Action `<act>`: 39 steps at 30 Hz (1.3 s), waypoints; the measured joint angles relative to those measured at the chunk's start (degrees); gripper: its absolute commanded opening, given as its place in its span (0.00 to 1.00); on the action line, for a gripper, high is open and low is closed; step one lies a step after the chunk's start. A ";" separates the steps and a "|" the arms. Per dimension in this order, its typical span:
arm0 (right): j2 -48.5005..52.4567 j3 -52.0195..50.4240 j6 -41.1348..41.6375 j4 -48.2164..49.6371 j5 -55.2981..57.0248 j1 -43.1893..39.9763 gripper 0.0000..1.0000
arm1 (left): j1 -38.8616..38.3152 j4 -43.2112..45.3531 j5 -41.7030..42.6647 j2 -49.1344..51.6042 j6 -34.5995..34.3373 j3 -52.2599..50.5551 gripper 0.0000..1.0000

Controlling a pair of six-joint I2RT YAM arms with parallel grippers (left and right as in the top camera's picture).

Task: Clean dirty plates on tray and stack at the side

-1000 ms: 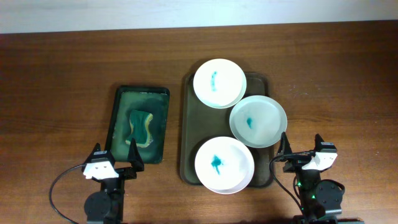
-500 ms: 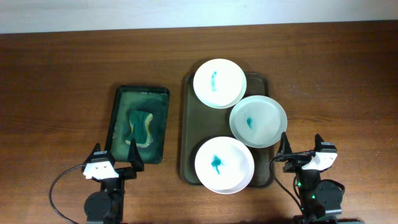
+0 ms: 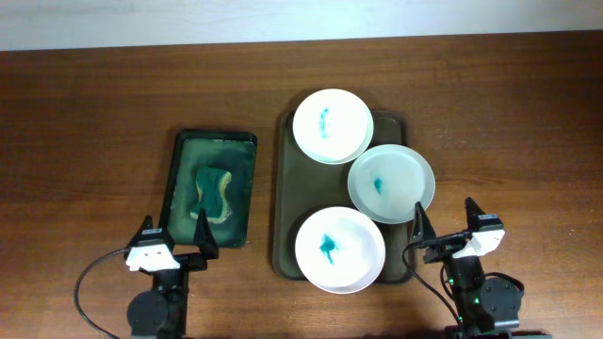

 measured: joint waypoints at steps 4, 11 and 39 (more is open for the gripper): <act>0.02 2.86 -0.04 -0.46 -6.10 0.00 0.98 | 0.00 4.07 5.44 0.02 0.00 0.22 0.99; 14.38 25.42 -1.44 -22.95 -7.72 0.00 0.98 | 0.00 -5.25 7.69 8.98 0.72 17.07 0.99; 82.01 59.17 -0.24 -54.40 -14.75 0.07 0.51 | -5.99 -39.21 18.58 80.61 3.37 56.89 0.56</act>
